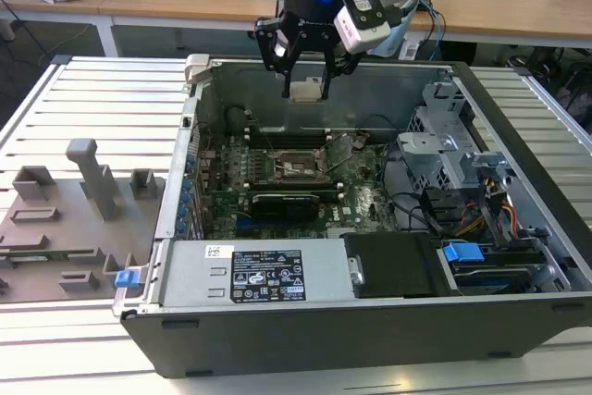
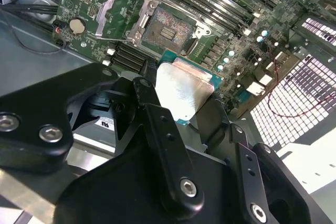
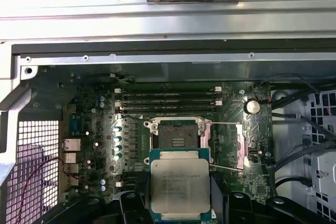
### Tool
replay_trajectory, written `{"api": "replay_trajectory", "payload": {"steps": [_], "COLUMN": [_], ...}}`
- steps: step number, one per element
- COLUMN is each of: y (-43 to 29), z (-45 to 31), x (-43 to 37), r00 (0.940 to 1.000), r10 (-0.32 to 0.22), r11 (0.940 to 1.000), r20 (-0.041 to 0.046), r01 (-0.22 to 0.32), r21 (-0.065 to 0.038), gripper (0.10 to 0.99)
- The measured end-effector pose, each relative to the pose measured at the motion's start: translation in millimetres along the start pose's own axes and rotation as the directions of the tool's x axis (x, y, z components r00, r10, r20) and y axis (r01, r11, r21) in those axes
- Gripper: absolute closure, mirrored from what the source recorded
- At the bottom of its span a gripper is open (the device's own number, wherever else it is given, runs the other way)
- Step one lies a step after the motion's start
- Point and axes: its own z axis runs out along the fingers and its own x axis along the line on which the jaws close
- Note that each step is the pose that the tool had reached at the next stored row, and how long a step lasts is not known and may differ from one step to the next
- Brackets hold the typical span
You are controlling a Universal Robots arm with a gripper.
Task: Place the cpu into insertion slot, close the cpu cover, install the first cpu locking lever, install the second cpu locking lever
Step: 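Place the cpu into insertion slot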
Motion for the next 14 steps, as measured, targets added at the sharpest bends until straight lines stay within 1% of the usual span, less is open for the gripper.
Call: {"api": "replay_trajectory", "payload": {"steps": [8, 14], "y": [-0.6, -1.3], "z": [7.3, 14.4], "x": [-0.3, -0.8], "r00": [1.0000, 1.0000], "r10": [0.000, 0.000], "r11": [1.0000, 1.0000], "r20": [0.0000, 0.0000], "r01": [0.000, 0.000], "r21": [0.000, 0.000], "gripper": [0.545, 0.545]}}
